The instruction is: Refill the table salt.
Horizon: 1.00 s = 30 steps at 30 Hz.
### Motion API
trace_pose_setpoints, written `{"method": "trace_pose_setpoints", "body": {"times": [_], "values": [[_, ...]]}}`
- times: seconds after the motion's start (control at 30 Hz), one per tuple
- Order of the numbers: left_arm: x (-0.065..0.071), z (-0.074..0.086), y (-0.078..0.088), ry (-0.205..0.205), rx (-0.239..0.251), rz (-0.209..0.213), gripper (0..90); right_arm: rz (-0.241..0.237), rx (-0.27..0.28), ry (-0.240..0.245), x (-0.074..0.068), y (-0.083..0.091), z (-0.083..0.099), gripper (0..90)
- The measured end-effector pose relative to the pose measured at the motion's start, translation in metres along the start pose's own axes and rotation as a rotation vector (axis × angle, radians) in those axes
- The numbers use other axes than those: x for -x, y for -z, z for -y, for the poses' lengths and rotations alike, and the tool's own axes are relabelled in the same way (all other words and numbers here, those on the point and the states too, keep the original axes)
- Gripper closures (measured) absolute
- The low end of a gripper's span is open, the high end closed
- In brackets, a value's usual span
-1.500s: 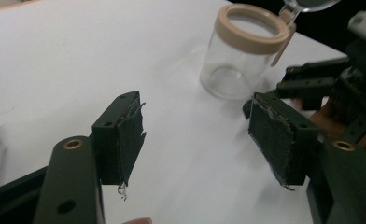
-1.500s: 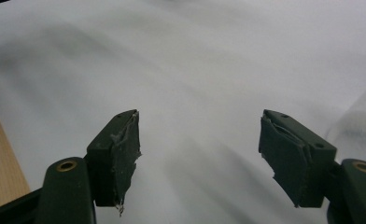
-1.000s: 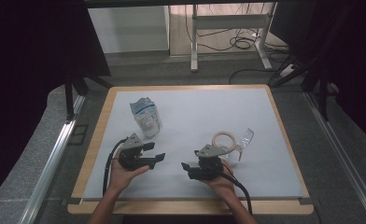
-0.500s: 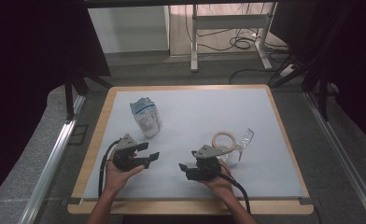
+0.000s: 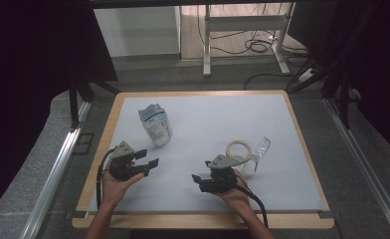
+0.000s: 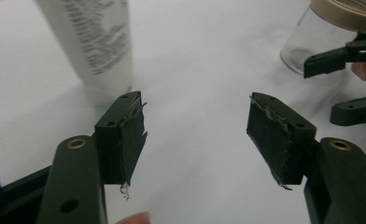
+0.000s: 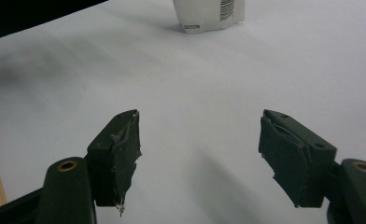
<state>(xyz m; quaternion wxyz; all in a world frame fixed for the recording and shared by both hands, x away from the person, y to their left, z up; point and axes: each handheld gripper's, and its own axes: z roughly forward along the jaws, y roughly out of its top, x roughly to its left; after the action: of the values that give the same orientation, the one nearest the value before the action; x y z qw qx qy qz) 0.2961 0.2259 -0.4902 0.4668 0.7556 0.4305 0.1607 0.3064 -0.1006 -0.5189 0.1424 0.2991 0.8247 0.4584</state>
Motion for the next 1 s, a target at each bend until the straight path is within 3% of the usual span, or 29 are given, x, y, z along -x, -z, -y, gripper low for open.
{"method": "trace_pose_setpoints", "body": {"times": [0.3, 0.5, 0.7, 1.0], "values": [[-0.019, -0.002, 0.013, 0.033, 0.023, -0.067, 38.6, -0.011, -0.008, 0.019, -0.006, -0.001, -0.002, 29.7], [-0.038, -0.007, 0.008, 0.055, 0.045, -0.098, 42.3, -0.007, -0.005, 0.026, -0.008, -0.001, -0.001, 30.0], [-0.057, -0.037, -0.007, 0.058, 0.091, -0.082, 45.3, -0.002, -0.013, 0.037, -0.009, -0.002, -0.001, 29.9], [-0.066, -0.064, -0.034, 0.049, 0.104, -0.046, 52.8, 0.004, -0.019, 0.036, -0.006, -0.001, 0.000, 29.7]]}}
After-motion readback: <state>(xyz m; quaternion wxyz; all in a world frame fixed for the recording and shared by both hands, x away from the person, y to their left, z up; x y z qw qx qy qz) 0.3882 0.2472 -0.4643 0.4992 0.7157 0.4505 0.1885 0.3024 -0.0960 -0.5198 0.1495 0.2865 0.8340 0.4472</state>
